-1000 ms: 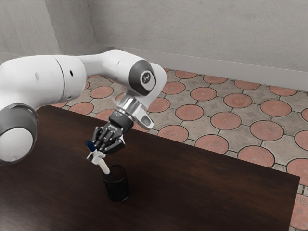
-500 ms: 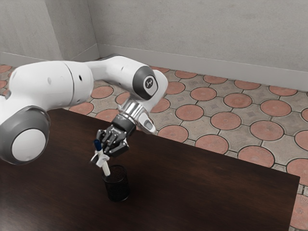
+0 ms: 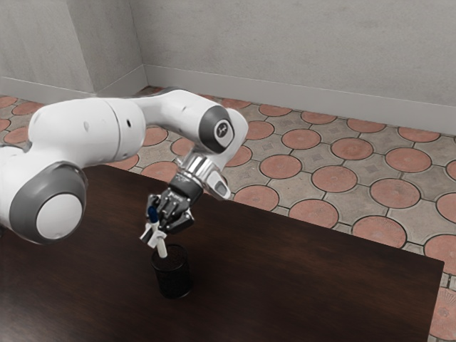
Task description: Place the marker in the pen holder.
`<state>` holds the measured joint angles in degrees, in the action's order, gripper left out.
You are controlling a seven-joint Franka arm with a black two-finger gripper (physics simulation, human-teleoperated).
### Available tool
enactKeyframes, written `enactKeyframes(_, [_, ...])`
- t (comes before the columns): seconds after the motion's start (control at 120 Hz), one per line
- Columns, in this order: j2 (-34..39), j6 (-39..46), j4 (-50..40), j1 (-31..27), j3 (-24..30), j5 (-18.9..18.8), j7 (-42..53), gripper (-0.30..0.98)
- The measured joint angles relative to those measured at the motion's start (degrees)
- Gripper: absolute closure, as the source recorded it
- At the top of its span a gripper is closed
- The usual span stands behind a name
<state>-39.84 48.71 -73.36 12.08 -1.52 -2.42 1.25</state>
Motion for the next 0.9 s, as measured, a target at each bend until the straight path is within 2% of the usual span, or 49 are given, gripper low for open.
enactKeyframes(0.45, [-7.05,2.93,3.50,-1.61,1.02,-0.13,-0.39,0.75])
enactKeyframes(0.658, [-6.76,3.58,3.51,-1.70,1.20,0.51,-0.89,0.31])
enactKeyframes(0.742, [0.32,4.73,2.30,-1.36,0.94,0.47,-1.05,0.21])
enactKeyframes(0.808, [12.02,7.99,-2.73,-1.48,0.74,0.02,-1.16,0.16])
enactKeyframes(0.9, [27.29,16.71,-10.08,-2.64,0.49,-1.20,-0.78,0.10])
